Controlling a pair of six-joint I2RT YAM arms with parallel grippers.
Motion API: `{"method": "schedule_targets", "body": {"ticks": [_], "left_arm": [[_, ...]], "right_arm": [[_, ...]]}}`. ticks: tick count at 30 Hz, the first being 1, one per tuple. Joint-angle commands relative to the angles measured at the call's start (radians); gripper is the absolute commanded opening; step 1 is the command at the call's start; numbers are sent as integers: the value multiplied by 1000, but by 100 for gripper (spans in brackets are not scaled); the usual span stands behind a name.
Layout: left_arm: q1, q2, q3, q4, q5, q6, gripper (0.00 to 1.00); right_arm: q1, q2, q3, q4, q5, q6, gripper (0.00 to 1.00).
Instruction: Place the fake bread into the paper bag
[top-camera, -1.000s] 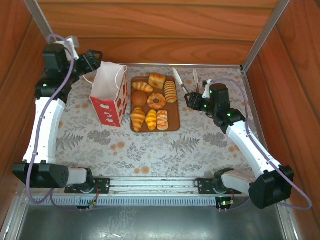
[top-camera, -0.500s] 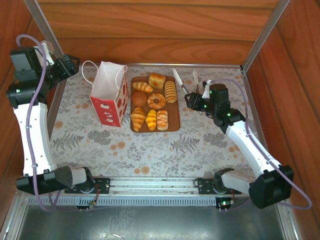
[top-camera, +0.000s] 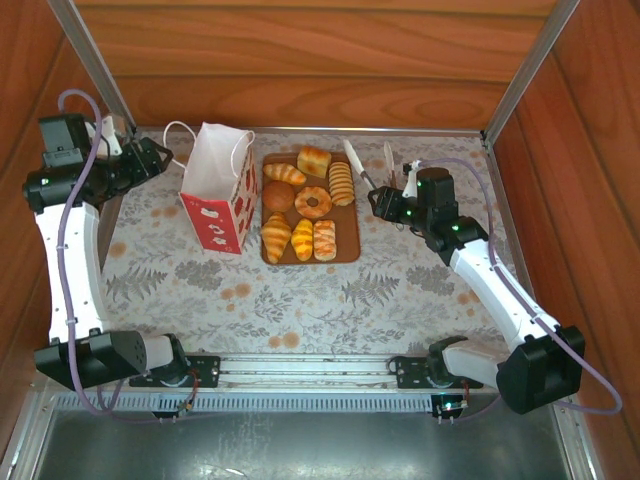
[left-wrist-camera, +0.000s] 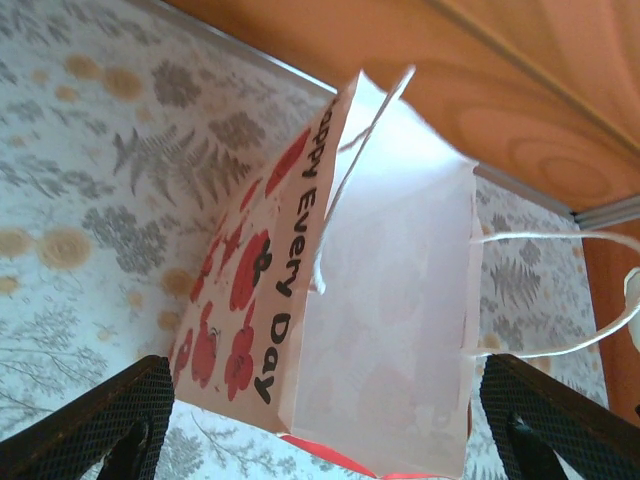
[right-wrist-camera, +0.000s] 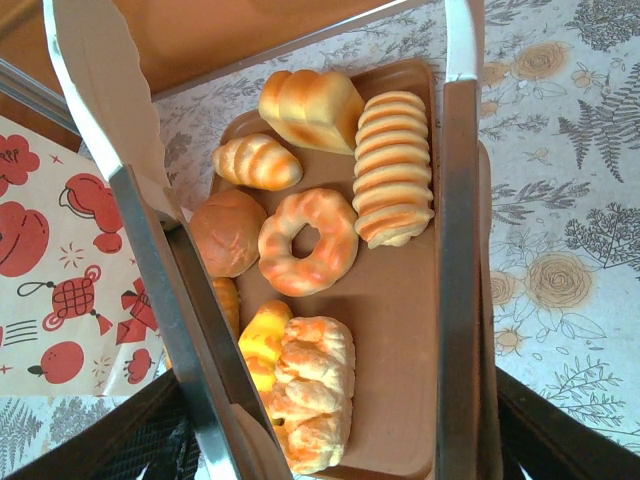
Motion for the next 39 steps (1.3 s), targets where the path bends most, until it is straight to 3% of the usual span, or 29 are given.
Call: {"method": "schedule_targets", "body": {"ticks": [1, 4, 10, 15, 26, 39], "left_arm": [[-29, 26, -28, -18, 41, 20, 84], [-76, 62, -39, -2, 33, 19, 84], [-132, 127, -34, 27, -103, 15, 82], [-155, 163, -35, 43, -152, 7, 74], [-180, 185, -49, 65, -188, -19, 29], [-199, 164, -65, 88, -256, -53, 0]], "right_arm": [[-7, -4, 12, 14, -13, 1, 66], [-7, -4, 12, 15, -17, 5, 66], [-7, -10, 14, 5, -18, 9, 66], [-7, -14, -1, 12, -16, 13, 66], [-7, 3, 9, 12, -26, 5, 66], [-7, 20, 25, 9, -35, 0, 66]]}}
